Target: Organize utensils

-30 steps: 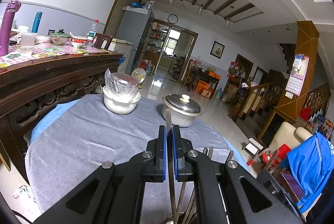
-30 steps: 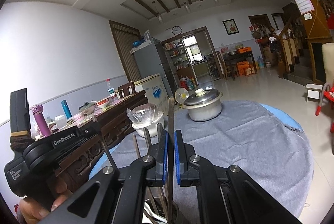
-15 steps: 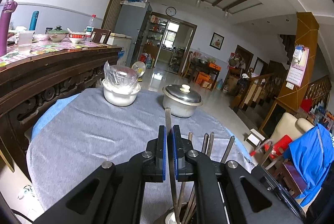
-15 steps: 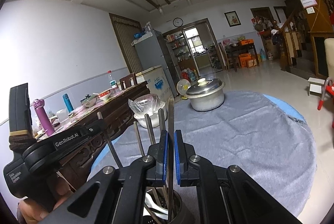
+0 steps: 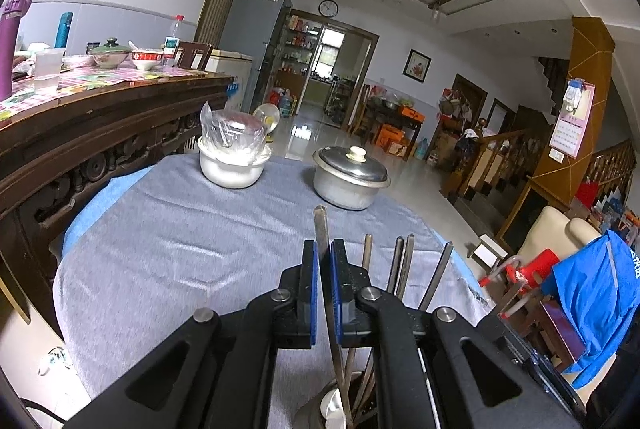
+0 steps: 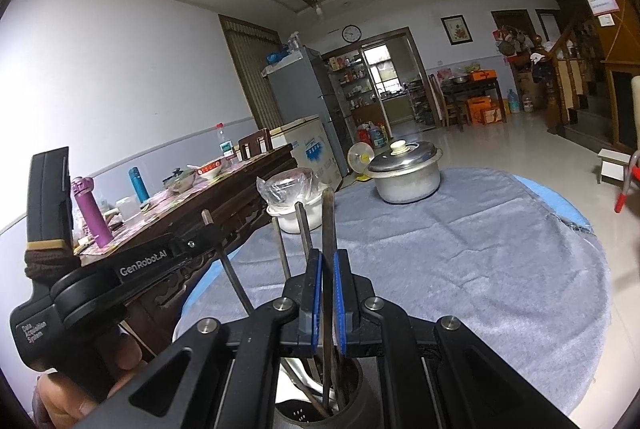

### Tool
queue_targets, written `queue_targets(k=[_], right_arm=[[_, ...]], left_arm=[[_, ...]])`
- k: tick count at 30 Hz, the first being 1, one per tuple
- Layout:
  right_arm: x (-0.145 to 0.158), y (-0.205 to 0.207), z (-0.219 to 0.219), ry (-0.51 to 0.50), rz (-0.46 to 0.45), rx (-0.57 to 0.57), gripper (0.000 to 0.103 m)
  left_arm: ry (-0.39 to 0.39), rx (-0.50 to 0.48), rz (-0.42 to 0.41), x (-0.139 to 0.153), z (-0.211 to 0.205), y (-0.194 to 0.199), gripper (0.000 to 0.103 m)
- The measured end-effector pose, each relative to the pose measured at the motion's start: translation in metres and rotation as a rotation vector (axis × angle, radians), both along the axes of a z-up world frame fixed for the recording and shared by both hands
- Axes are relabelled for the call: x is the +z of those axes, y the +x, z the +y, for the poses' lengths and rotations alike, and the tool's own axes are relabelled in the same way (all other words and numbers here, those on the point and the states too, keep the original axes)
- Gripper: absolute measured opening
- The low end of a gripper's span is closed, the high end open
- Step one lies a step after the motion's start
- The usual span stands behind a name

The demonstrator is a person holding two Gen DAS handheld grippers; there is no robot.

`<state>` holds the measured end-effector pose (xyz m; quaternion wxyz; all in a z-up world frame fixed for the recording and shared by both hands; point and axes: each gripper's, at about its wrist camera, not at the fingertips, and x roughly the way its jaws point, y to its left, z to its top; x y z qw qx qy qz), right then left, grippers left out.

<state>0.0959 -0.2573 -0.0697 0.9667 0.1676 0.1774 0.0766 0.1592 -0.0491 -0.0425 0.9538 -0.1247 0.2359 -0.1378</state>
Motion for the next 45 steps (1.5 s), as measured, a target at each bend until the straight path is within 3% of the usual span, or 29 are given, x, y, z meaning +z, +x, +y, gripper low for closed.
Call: queue_targets(k=[4, 20, 22, 23, 26, 27, 31, 39, 45], right_arm=[[0.000, 0.000, 0.000, -0.001, 0.002, 0.000, 0.008], [0.006, -0.007, -0.012, 0.044, 0.006, -0.026, 0.010], [0.007, -0.010, -0.014, 0.044, 0.002, -0.037, 0.016], [0.008, -0.012, -0.015, 0.045, 0.000, -0.043, 0.025], [0.010, -0.017, -0.019, 0.047, -0.013, -0.067, 0.050], [0.011, -0.019, -0.021, 0.042, -0.020, -0.076, 0.054], [0.013, -0.023, -0.023, 0.024, -0.013, -0.086, 0.054], [0.003, -0.025, -0.022, -0.007, 0.054, -0.081, 0.062], [0.000, -0.031, -0.015, -0.045, 0.088, -0.058, 0.065]], left_arm=[[-0.002, -0.014, 0.016, 0.000, 0.003, 0.000, 0.010], [0.026, 0.011, 0.036, 0.001, 0.012, -0.004, 0.063], [0.030, 0.013, 0.045, 0.000, 0.014, -0.004, 0.068], [0.032, 0.013, 0.053, 0.000, 0.015, -0.004, 0.070], [0.047, 0.017, 0.080, -0.003, 0.018, -0.002, 0.074], [0.057, 0.019, 0.090, -0.004, 0.019, -0.002, 0.075], [0.099, 0.026, 0.126, -0.007, 0.022, -0.003, 0.080], [0.302, 0.077, 0.148, -0.010, 0.019, -0.015, 0.083], [0.366, 0.085, 0.158, -0.011, 0.019, -0.028, 0.084]])
